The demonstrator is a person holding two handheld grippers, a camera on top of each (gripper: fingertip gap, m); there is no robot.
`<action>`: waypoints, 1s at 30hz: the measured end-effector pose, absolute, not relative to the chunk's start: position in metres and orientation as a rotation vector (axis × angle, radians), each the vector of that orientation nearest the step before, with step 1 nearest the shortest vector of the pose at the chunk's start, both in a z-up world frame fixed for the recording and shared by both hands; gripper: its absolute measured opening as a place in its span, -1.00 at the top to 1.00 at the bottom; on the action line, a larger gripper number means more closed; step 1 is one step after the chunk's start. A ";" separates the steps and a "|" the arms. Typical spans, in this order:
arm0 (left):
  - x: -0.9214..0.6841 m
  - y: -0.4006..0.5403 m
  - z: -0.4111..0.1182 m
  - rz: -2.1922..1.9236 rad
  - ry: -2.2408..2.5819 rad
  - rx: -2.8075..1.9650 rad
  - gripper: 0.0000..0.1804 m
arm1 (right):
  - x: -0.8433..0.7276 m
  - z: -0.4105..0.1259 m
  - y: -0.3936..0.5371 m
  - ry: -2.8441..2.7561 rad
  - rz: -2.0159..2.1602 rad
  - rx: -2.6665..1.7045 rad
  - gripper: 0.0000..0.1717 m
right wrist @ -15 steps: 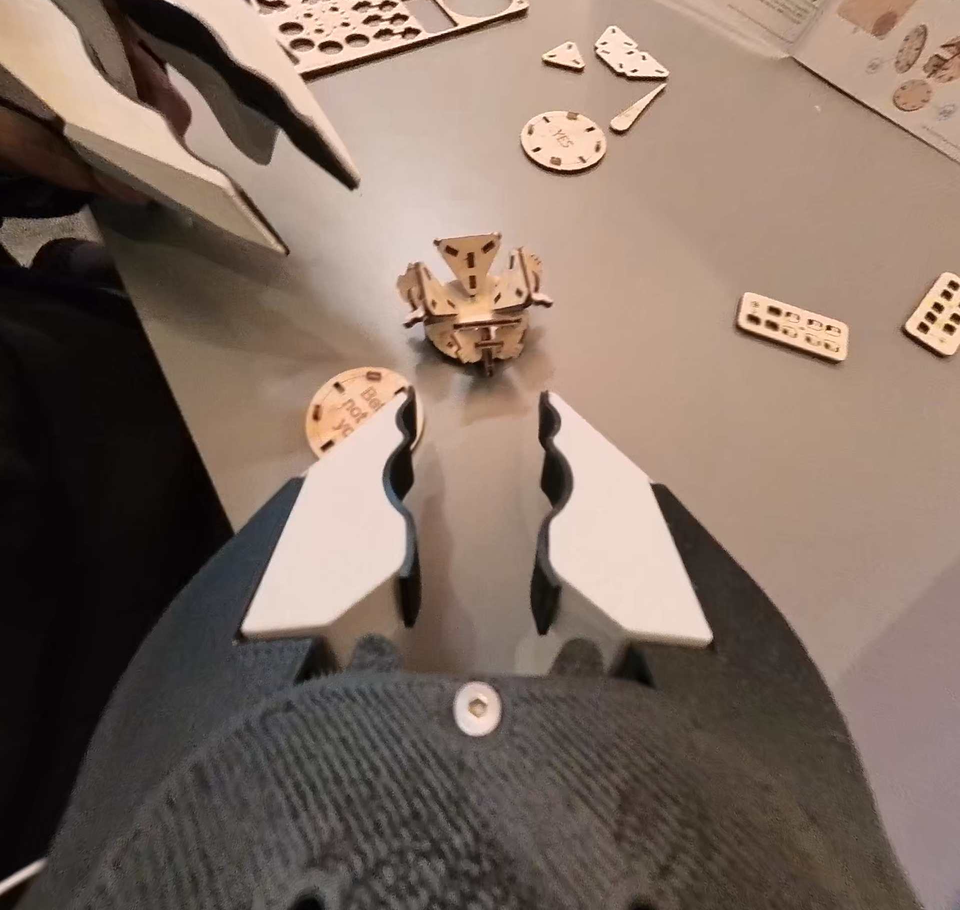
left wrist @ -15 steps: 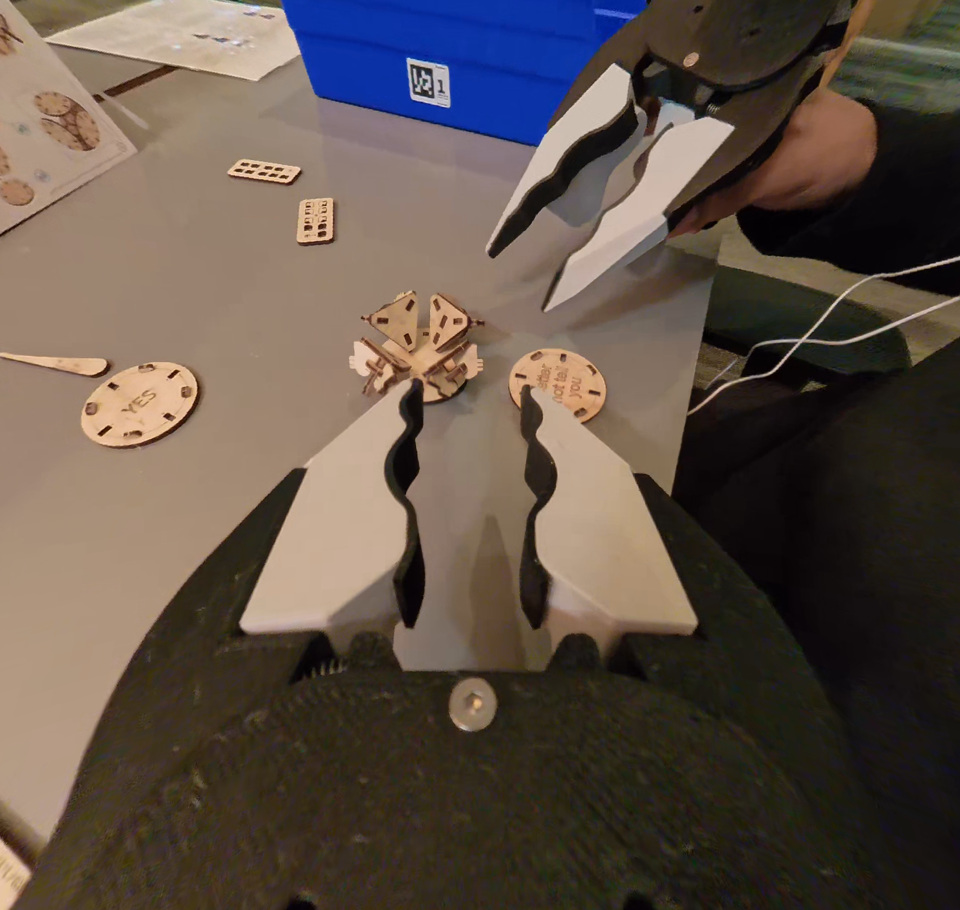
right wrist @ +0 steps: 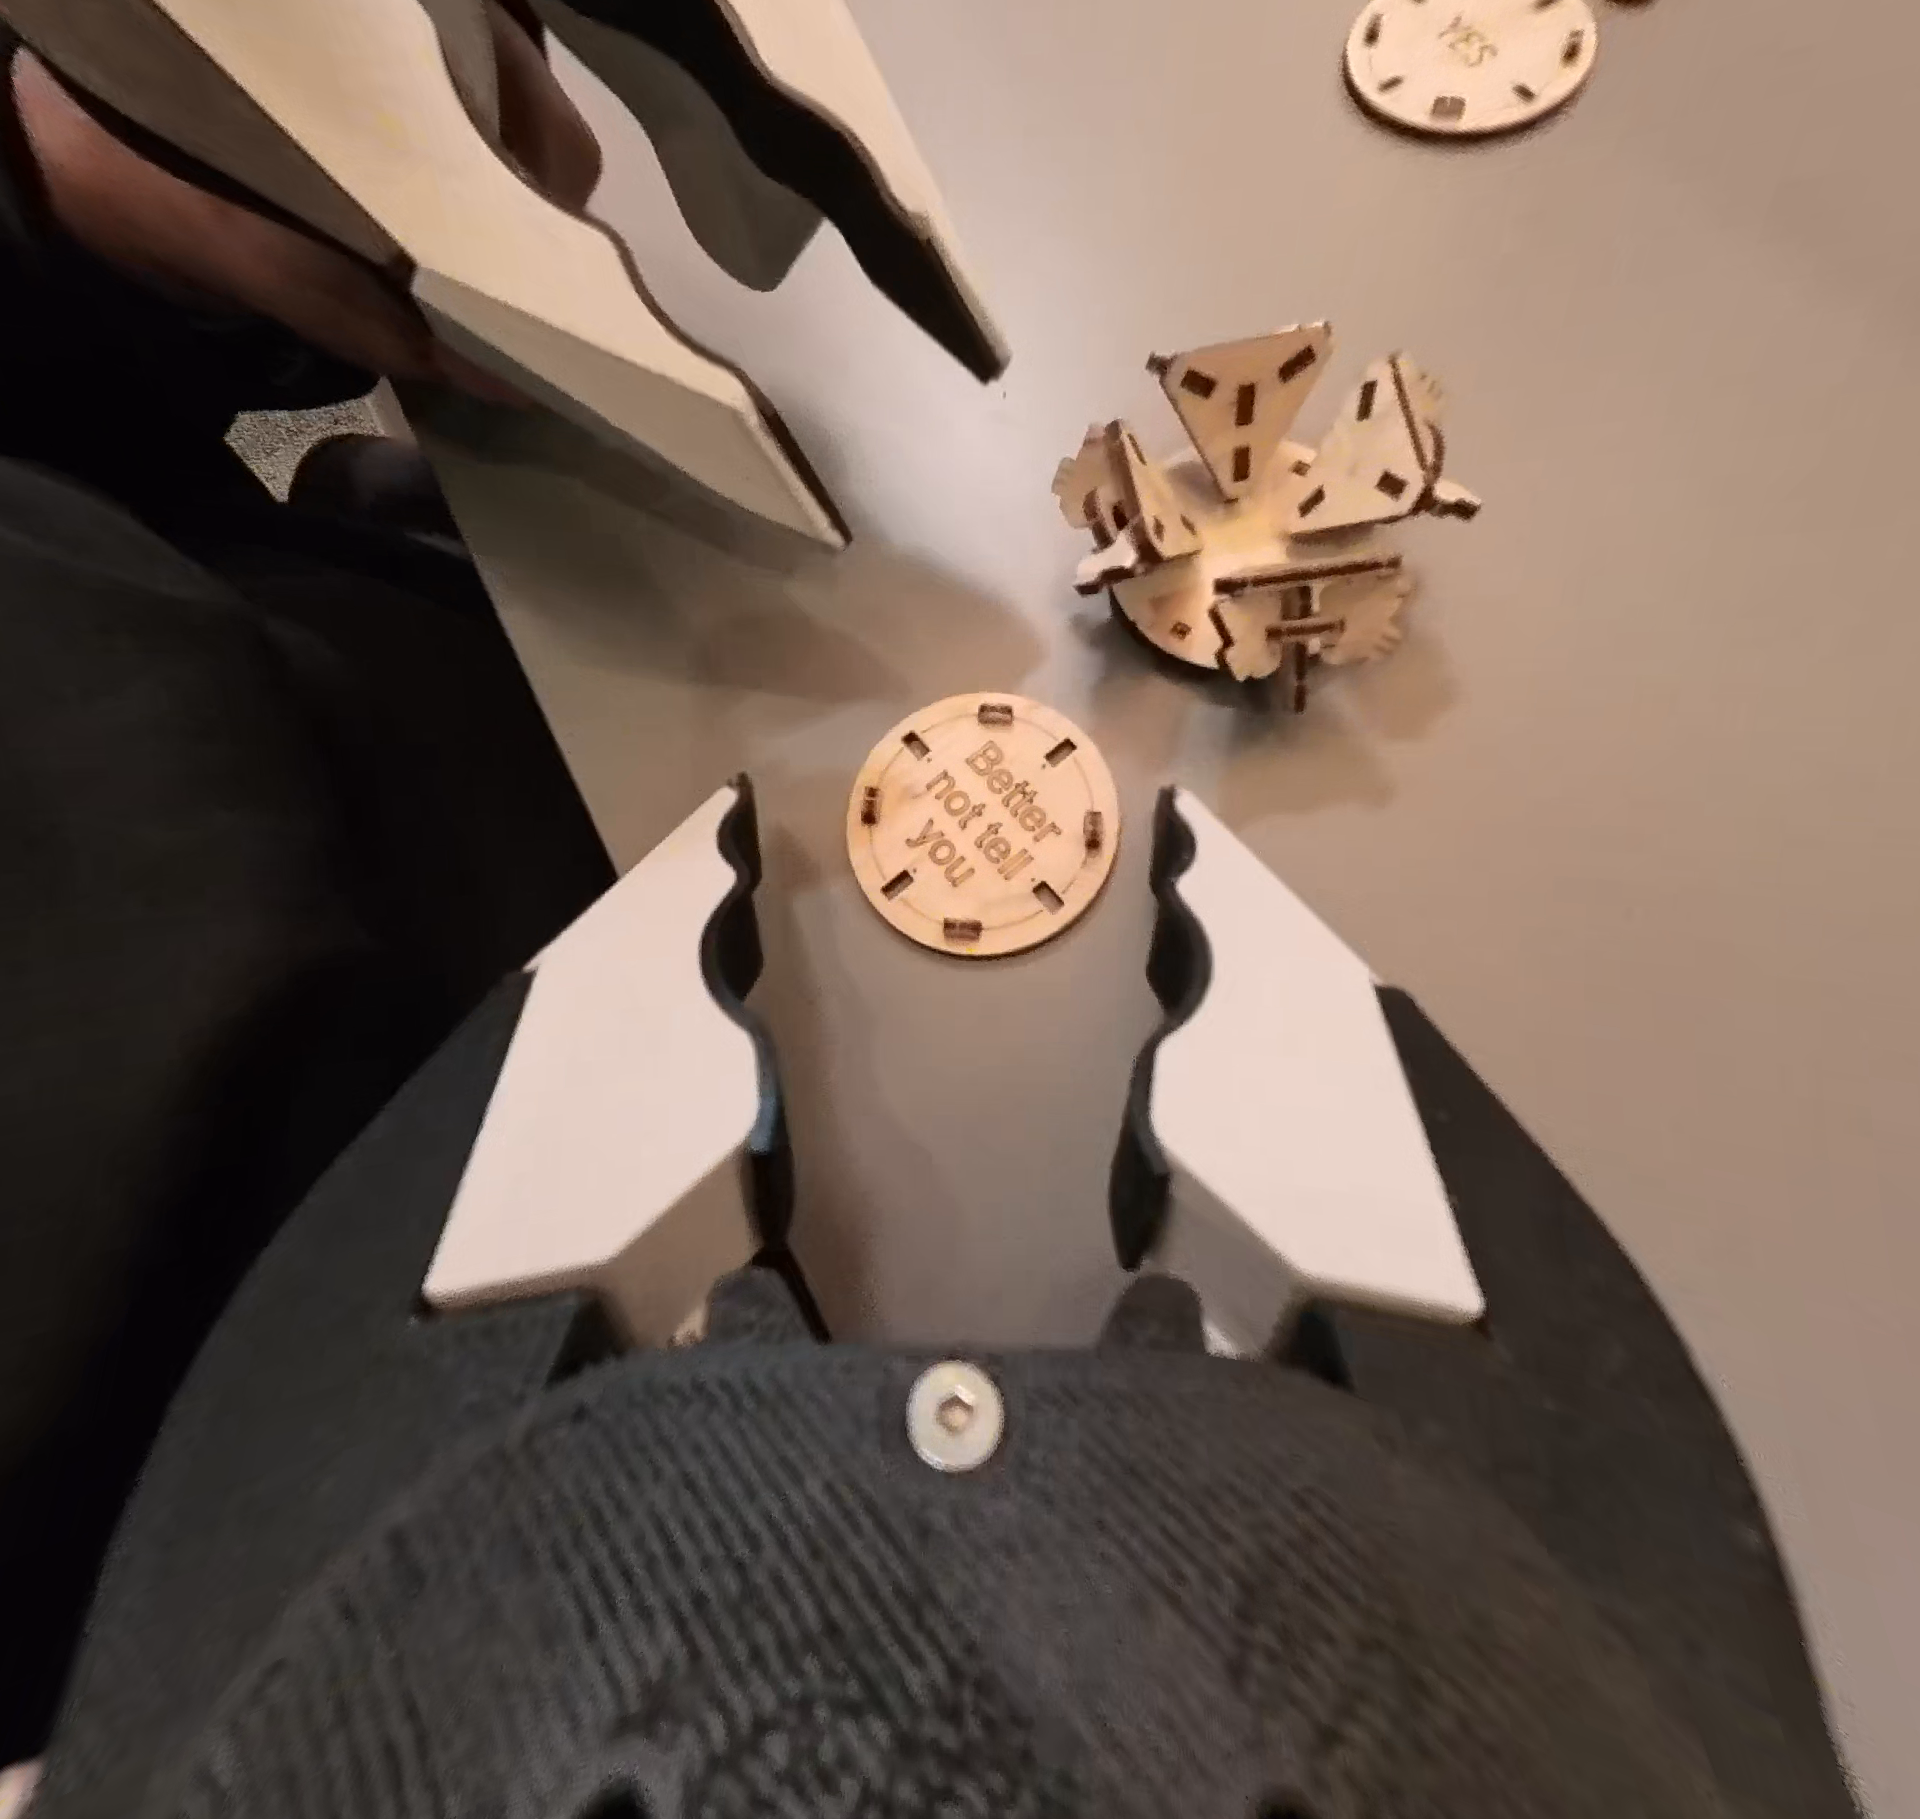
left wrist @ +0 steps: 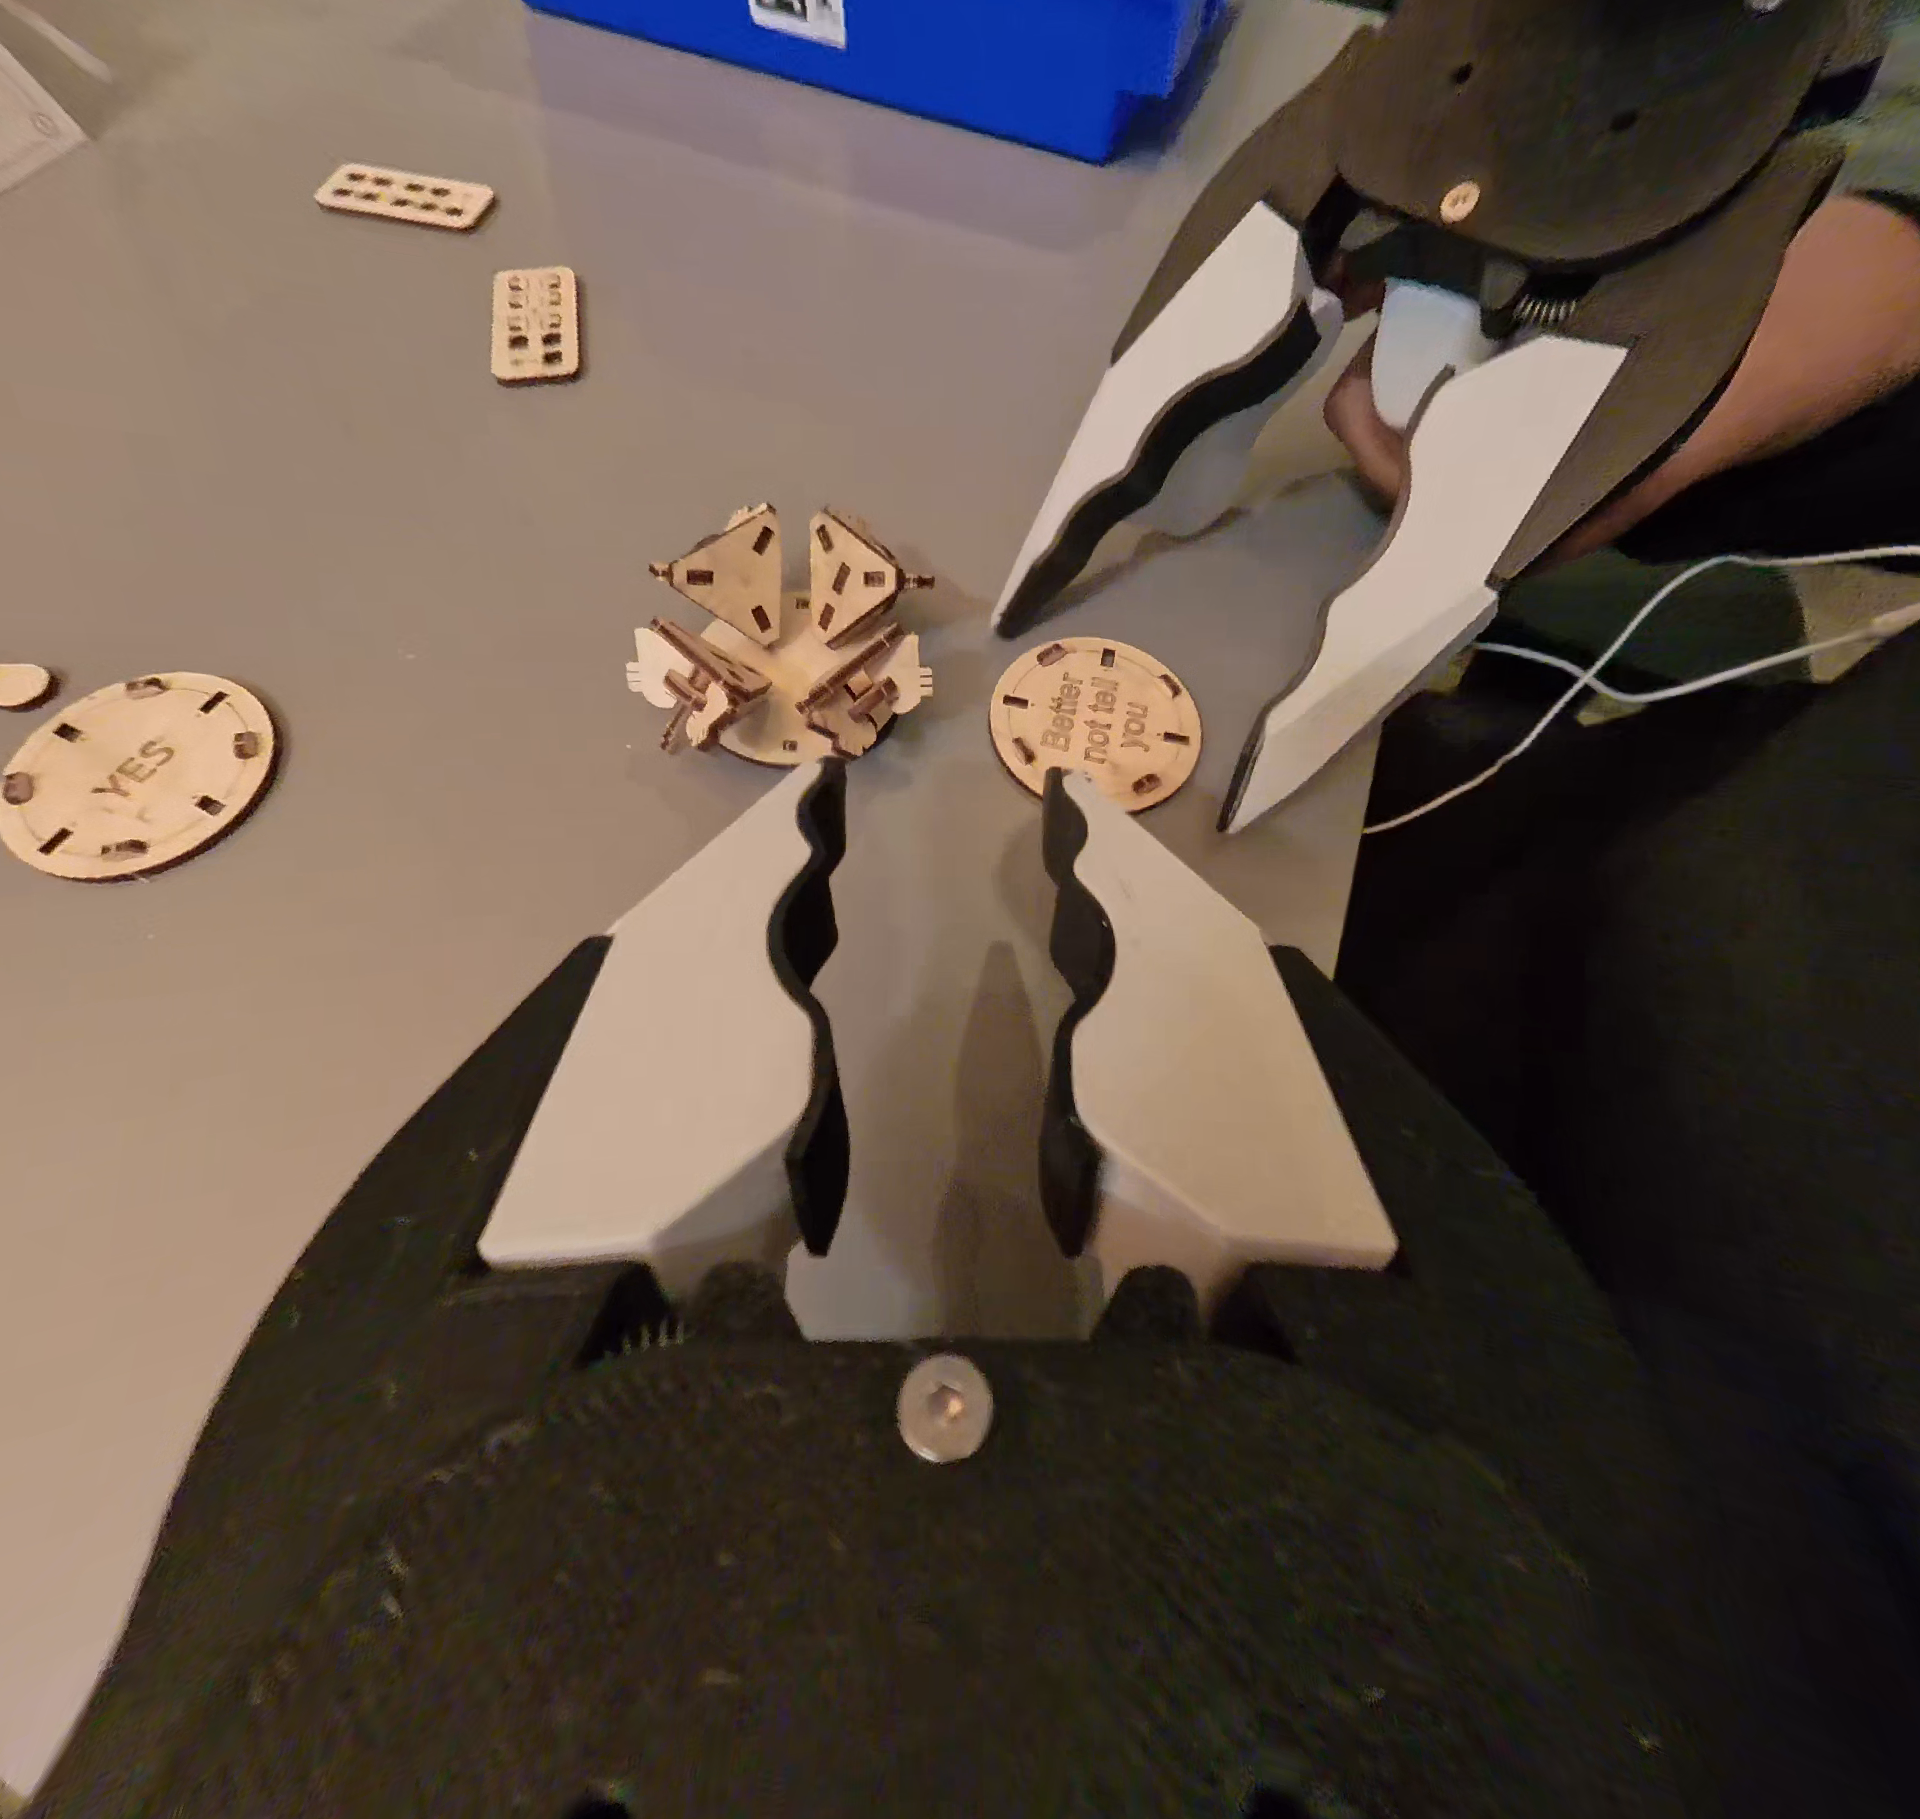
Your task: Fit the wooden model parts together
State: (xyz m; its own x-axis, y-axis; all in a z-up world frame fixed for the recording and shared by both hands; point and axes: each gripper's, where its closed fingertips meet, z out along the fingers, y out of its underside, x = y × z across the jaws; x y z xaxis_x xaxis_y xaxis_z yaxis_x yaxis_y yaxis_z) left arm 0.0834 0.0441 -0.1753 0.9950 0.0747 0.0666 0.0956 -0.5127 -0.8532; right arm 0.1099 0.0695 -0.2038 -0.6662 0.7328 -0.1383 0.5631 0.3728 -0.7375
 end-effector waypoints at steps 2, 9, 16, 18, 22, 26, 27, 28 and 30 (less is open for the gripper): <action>0.086 0.046 -0.184 -0.030 -0.098 -2.171 0.60 | 0.110 -0.205 0.074 -2.425 1.135 -1.150 0.25; 0.093 0.053 -0.182 -0.035 -0.079 -2.157 0.60 | 0.111 -0.197 0.076 -2.431 1.151 -1.022 1.00; 0.101 0.054 -0.171 -0.247 -0.229 -2.052 0.57 | 0.107 -0.185 0.091 -2.357 1.116 -1.026 0.62; 0.101 0.054 -0.170 -0.224 -0.228 -2.050 0.57 | 0.110 -0.181 0.082 -2.371 1.170 -1.047 0.49; 0.102 0.051 -0.171 -0.167 -0.211 -2.062 0.58 | 0.115 -0.207 0.072 -2.470 1.017 -1.169 0.15; 0.103 0.049 -0.167 -0.150 -0.195 -2.046 0.58 | 0.116 -0.206 0.064 -2.463 0.987 -1.154 0.38; 0.102 0.050 -0.166 -0.149 -0.199 -2.042 0.58 | 0.114 -0.208 0.067 -2.465 0.930 -1.148 0.46; 0.101 0.050 -0.165 -0.149 -0.199 -2.038 0.58 | 0.113 -0.209 0.070 -2.472 0.894 -1.154 0.40; 0.100 0.051 -0.163 -0.146 -0.194 -2.030 0.58 | 0.113 -0.209 0.071 -2.482 0.887 -1.160 0.41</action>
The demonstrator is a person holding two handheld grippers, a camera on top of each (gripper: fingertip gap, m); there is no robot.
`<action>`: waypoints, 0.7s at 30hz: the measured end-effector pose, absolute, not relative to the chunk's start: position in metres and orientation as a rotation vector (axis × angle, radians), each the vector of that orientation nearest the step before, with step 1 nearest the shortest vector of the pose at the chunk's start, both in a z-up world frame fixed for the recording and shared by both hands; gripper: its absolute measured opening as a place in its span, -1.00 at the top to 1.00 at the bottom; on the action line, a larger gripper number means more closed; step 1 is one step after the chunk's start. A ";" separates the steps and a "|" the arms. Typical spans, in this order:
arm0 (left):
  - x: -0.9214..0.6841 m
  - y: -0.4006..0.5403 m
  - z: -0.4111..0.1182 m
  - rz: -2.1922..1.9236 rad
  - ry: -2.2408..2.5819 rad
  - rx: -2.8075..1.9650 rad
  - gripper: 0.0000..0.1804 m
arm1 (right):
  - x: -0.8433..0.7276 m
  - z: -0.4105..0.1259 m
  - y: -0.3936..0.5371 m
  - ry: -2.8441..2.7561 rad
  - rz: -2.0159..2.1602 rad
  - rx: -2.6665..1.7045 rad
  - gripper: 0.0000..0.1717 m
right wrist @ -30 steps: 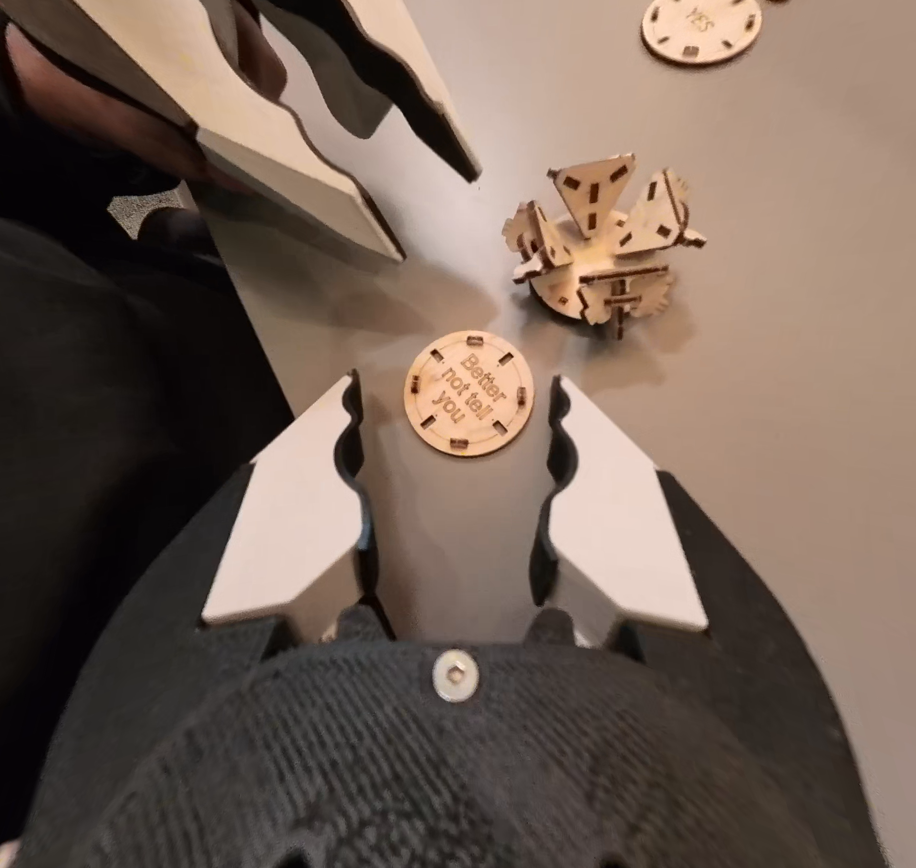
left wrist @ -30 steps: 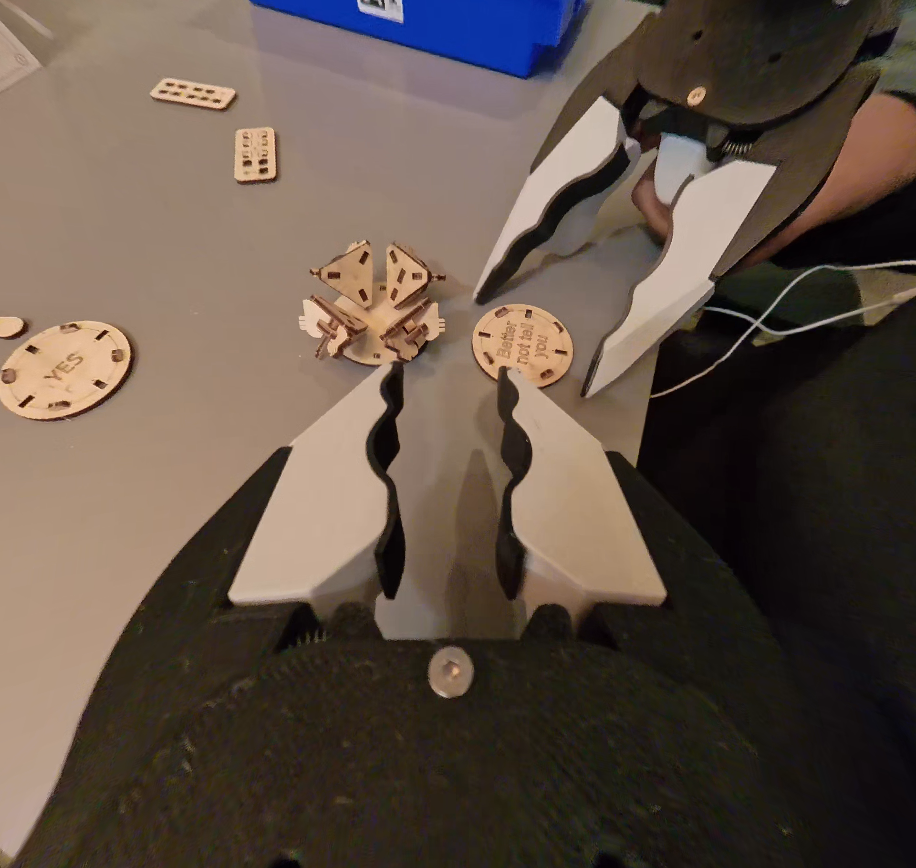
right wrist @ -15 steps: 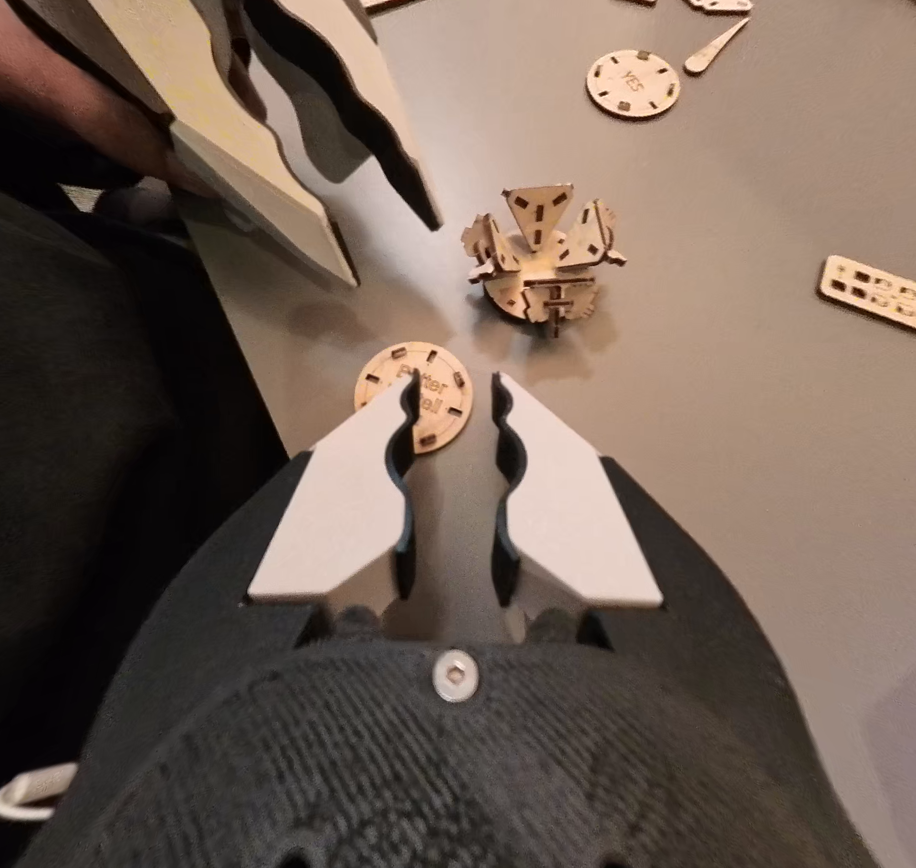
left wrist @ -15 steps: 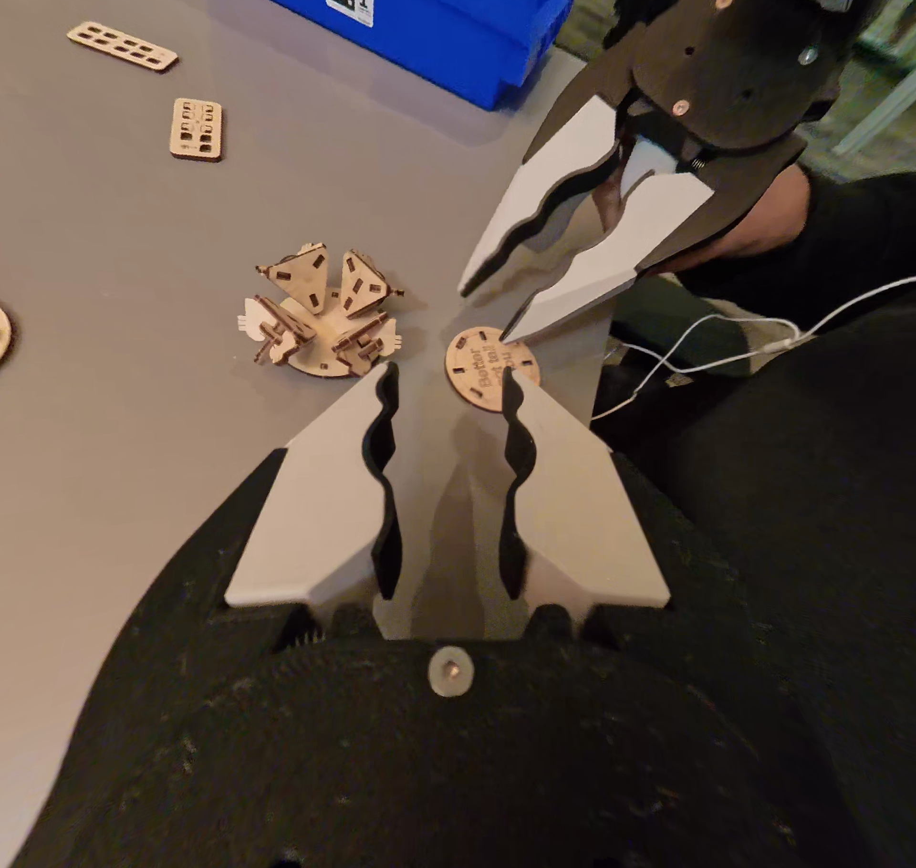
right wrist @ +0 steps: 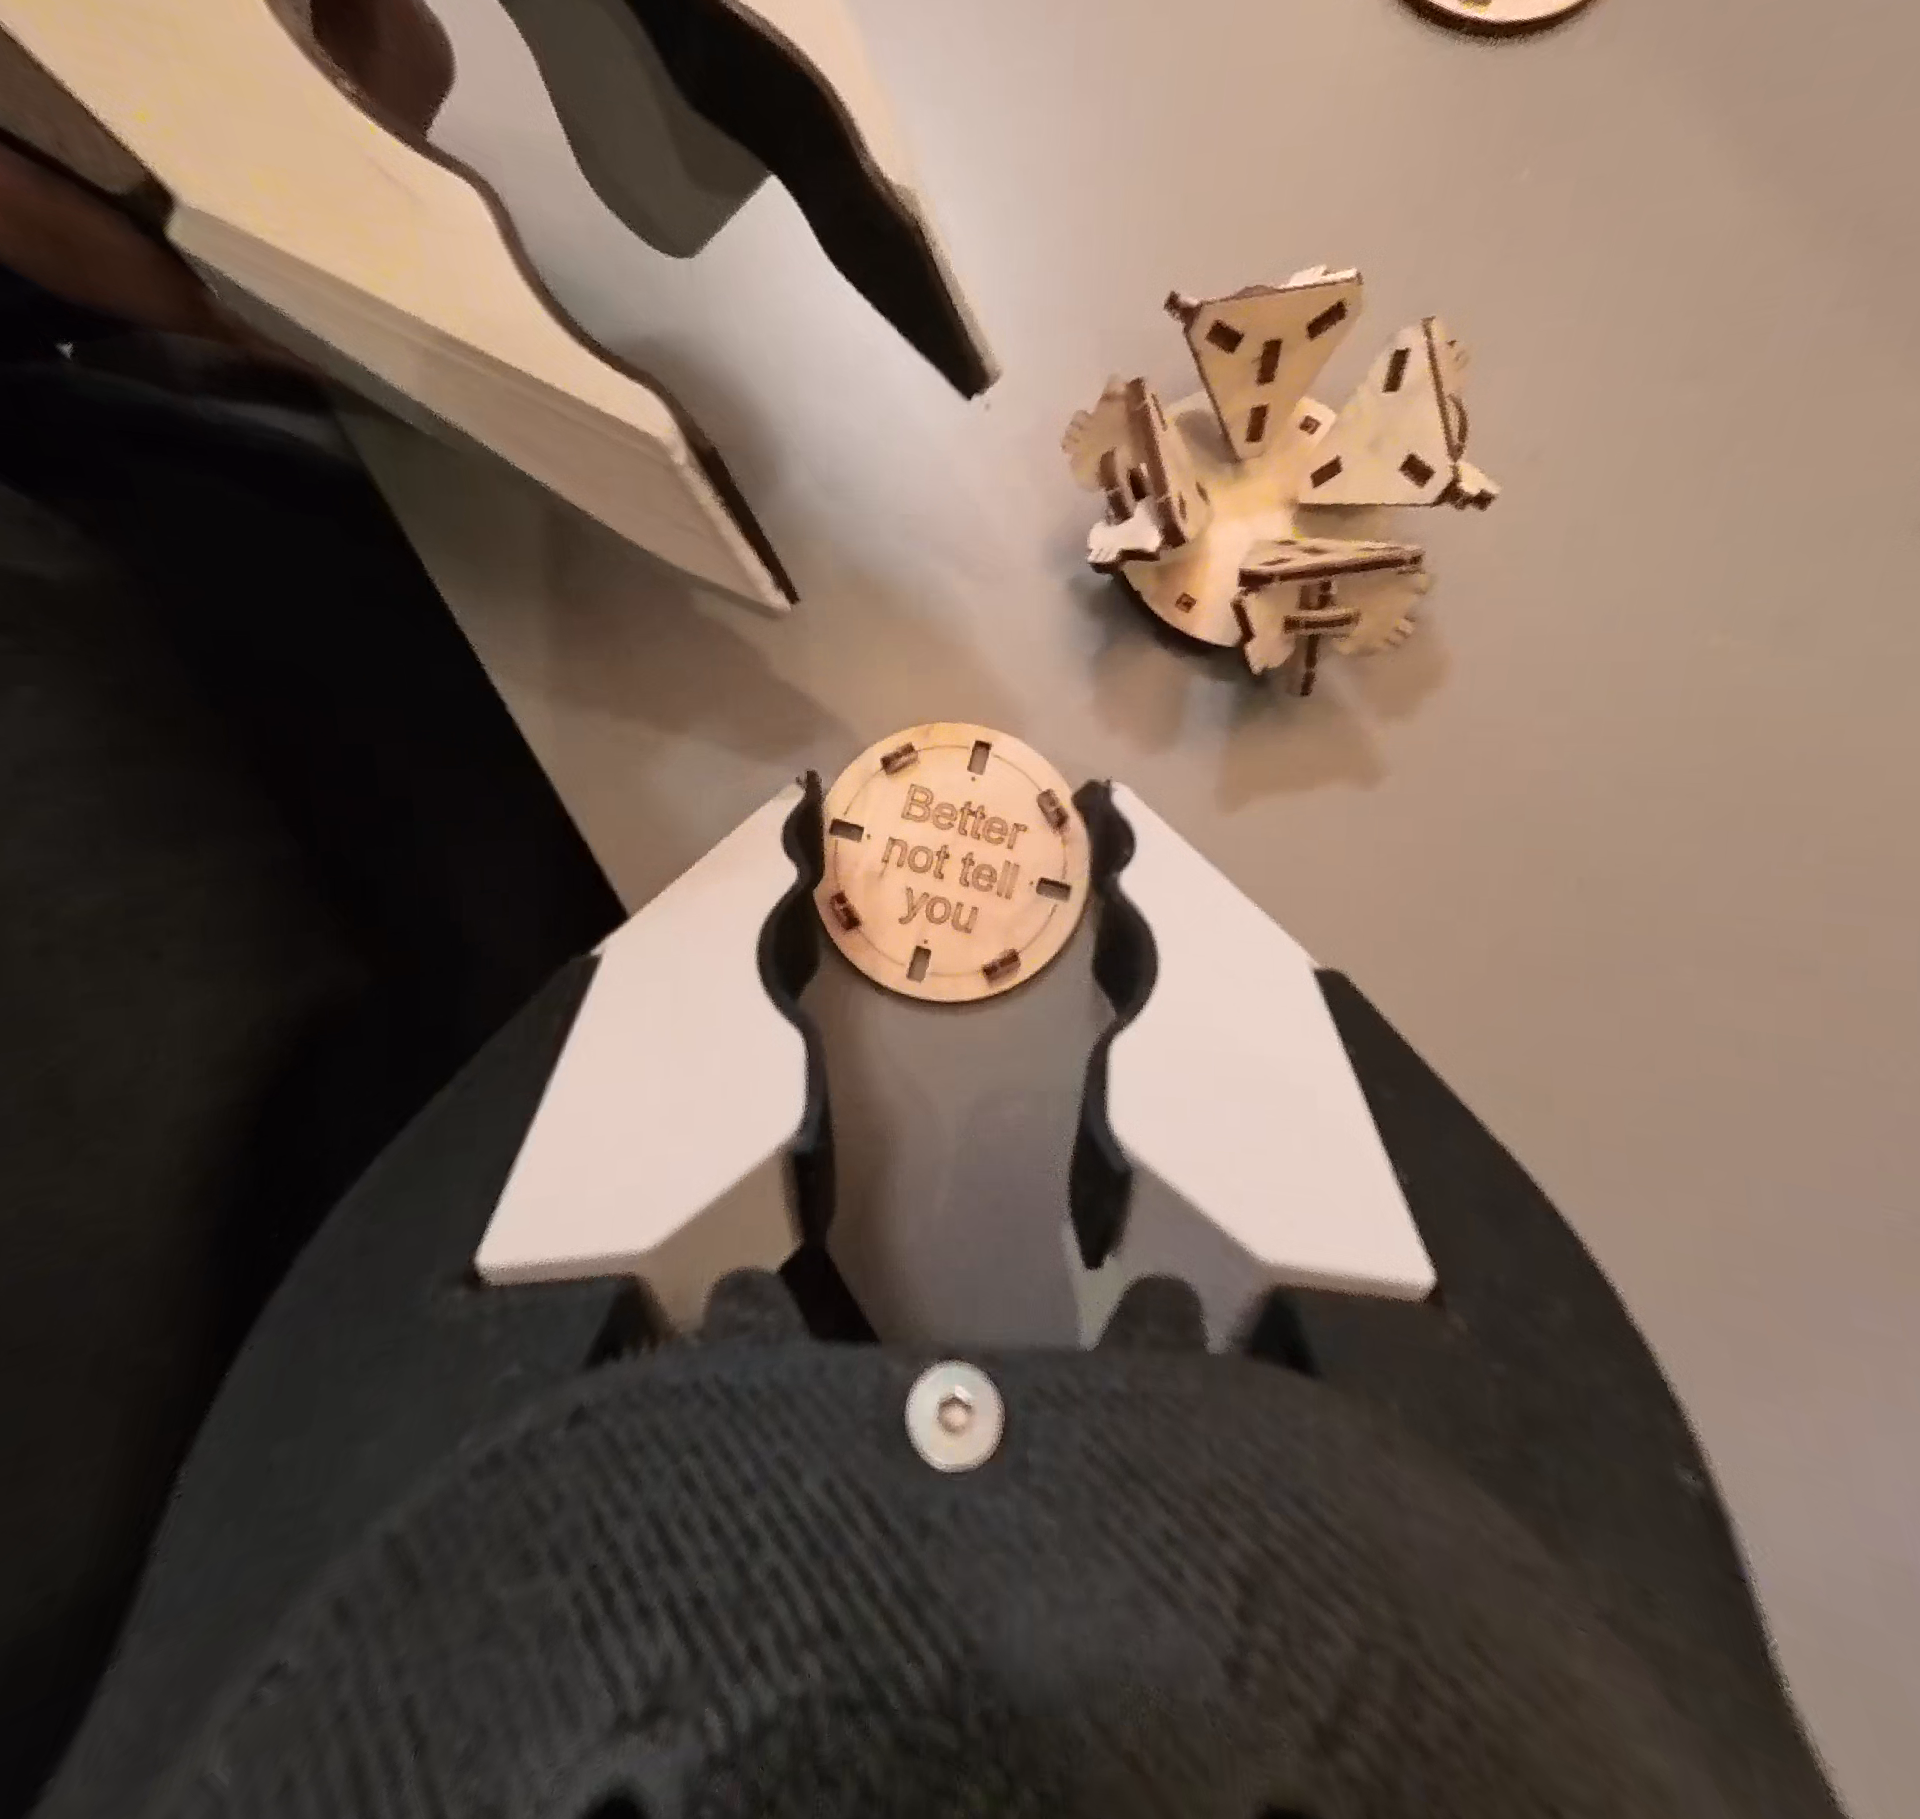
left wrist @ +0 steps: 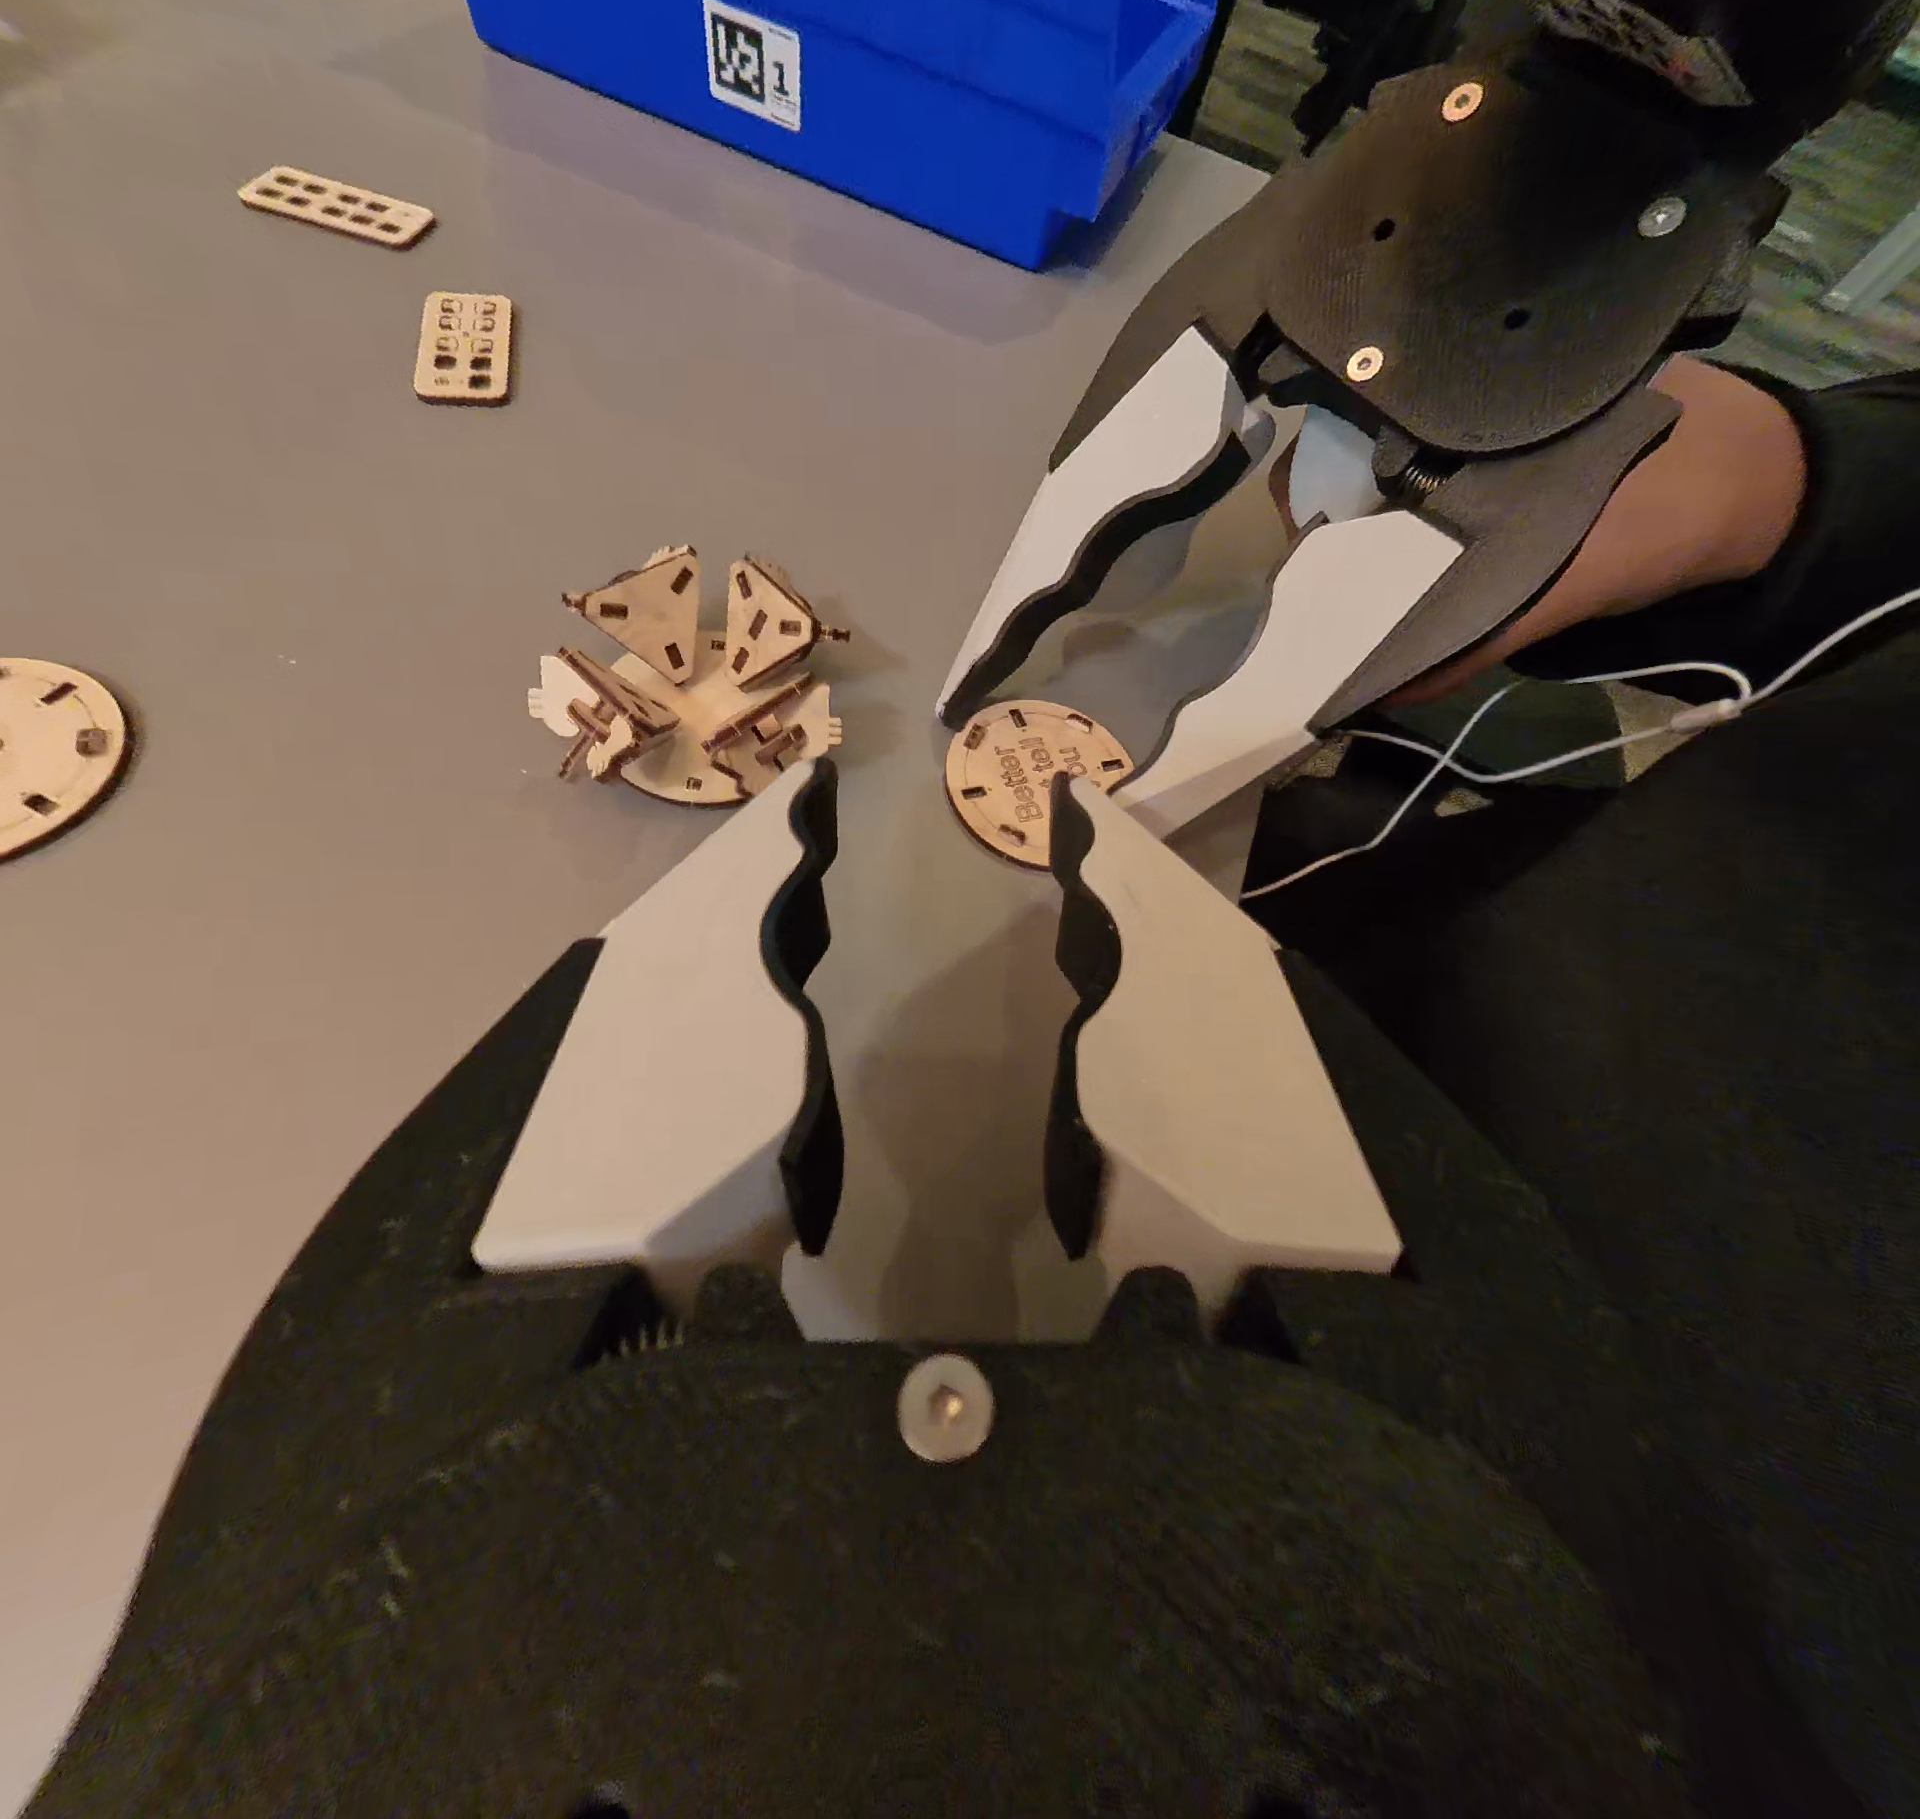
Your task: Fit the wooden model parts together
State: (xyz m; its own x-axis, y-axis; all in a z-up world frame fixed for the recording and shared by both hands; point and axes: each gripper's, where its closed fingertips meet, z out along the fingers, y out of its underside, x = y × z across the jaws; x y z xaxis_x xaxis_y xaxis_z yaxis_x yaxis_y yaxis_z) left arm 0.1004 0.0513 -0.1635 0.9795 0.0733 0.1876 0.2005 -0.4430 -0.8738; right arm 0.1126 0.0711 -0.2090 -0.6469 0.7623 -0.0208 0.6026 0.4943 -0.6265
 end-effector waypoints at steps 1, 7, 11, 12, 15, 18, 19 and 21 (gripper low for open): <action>0.100 0.052 -0.163 -0.143 -0.190 -2.025 0.58 | 0.112 -0.209 0.073 -2.478 0.889 -1.160 0.41; 0.103 0.057 -0.164 -0.181 -0.183 -2.020 0.58 | 0.112 -0.199 0.080 -2.464 1.035 -1.113 0.80; 0.108 0.063 -0.155 -0.278 -0.191 -1.956 0.58 | 0.105 -0.185 0.090 -2.380 1.164 -1.146 0.72; 0.109 0.065 -0.154 -0.309 -0.200 -1.940 0.58 | 0.105 -0.187 0.096 -2.388 1.133 -1.170 0.61; 0.107 0.067 -0.155 -0.322 -0.215 -1.941 0.58 | 0.101 -0.181 0.109 -2.322 1.112 -1.180 0.42; 0.099 0.068 -0.154 -0.257 -0.220 -1.944 0.58 | 0.106 -0.193 0.109 -2.362 1.065 -1.288 0.15; 0.096 0.068 -0.155 -0.229 -0.218 -1.950 0.58 | 0.107 -0.202 0.111 -2.389 1.002 -1.303 0.11; 0.091 0.067 -0.158 -0.185 -0.211 -1.977 0.58 | 0.103 -0.208 0.115 -2.363 0.913 -1.271 0.16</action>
